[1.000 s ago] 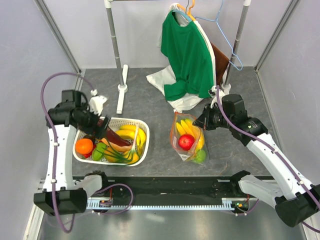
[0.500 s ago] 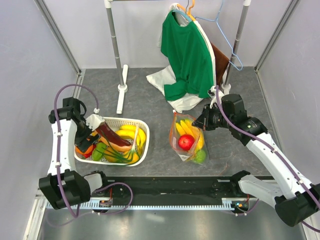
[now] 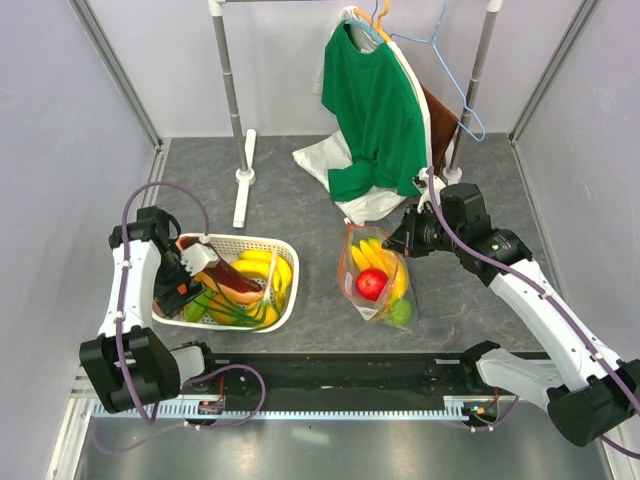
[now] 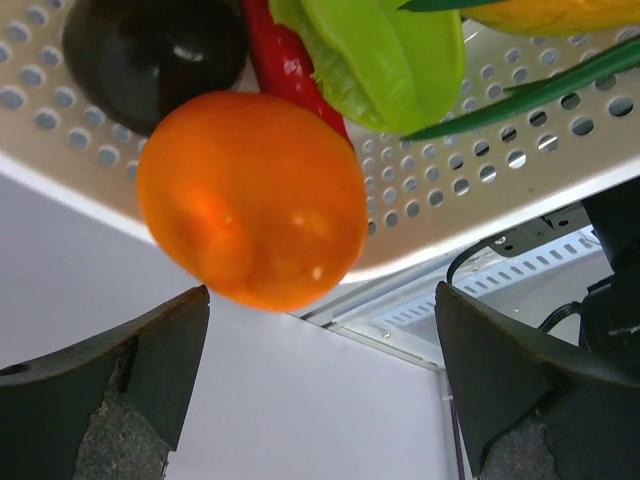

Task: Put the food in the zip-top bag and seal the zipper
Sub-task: Pick up the fake fruit from the bin.

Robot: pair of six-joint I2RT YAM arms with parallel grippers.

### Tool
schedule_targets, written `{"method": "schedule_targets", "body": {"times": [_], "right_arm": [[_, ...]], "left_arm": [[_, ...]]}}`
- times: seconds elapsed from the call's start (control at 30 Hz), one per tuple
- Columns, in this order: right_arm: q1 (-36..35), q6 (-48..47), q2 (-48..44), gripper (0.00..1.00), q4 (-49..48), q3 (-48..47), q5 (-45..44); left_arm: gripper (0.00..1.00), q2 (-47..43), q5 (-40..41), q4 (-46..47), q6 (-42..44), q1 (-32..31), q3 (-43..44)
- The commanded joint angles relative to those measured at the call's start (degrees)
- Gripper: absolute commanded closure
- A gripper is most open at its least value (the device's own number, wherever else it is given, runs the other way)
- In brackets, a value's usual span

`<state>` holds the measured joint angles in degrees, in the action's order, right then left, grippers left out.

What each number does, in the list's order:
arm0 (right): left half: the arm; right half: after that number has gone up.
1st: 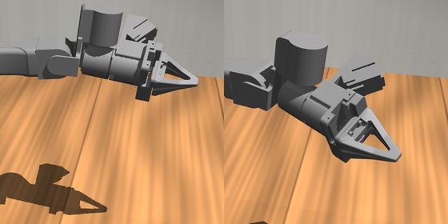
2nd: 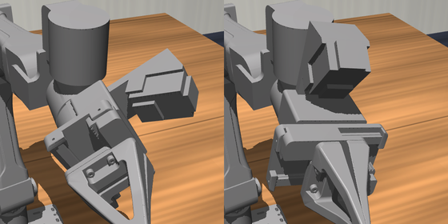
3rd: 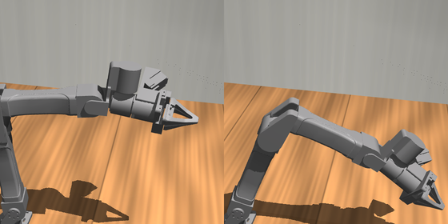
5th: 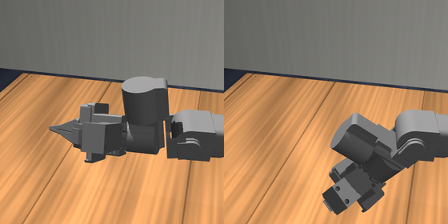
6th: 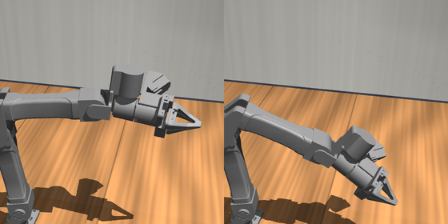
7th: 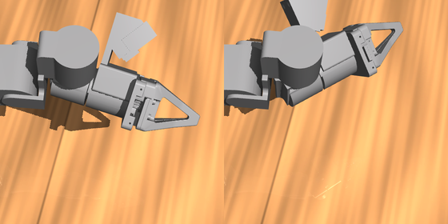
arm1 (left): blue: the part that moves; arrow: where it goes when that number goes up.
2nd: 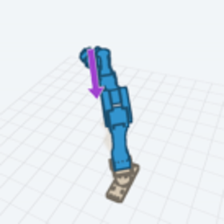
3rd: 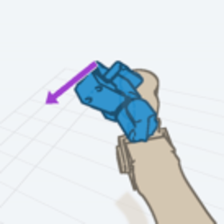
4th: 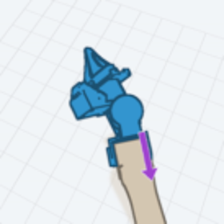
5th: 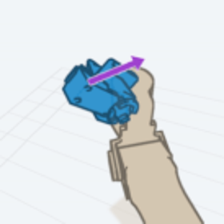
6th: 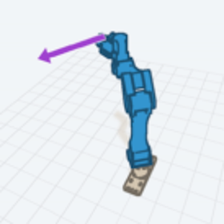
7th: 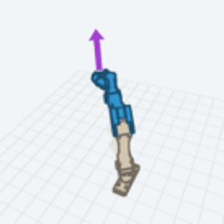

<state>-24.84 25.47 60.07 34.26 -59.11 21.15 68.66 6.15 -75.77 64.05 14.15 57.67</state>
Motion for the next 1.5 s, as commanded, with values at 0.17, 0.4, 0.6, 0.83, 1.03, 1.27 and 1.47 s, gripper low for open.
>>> {"method": "schedule_targets", "body": {"times": [0.17, 0.4, 0.6, 0.83, 1.03, 1.27, 1.47], "right_arm": [[0.1, -0.6, 0.0, 1.0, -1.4, -2.2, -0.1], [0.2, -0.7, -0.1, 1.0, -1.2, -2.2, -0.1], [0.1, -0.9, 0.0, 1.0, -1.2, -2.2, 0.1], [0.1, -0.9, 0.7, 1.0, -1.3, -2.7, 0.3], [0.2, -1.1, 0.9, 1.0, -1.2, -2.8, 0.2], [0.1, -1.3, 0.9, 1.0, -1.2, -2.9, 0.0], [0.1, -1.1, 0.7, 1.0, -1.5, -2.3, 0.1]], "left_arm": [[0.0, 3.8, -1.4, 5.7, 3.9, 0.3, -3.0], [0.1, 4.4, -1.9, 6.2, 2.9, 0.3, -2.4], [0.0, 3.5, -4.1, 6.0, 2.2, -1.1, -2.1], [0.0, 6.6, -7.8, 6.8, 2.5, -1.3, -1.1], [0.0, 10.4, -8.9, 7.1, 2.7, -1.3, 1.4], [0.08, 10.0, -9.8, 5.5, 2.3, -1.6, 2.6], [0.25, 5.6, -8.5, 0.7, 2.4, -1.5, 4.6]]}}
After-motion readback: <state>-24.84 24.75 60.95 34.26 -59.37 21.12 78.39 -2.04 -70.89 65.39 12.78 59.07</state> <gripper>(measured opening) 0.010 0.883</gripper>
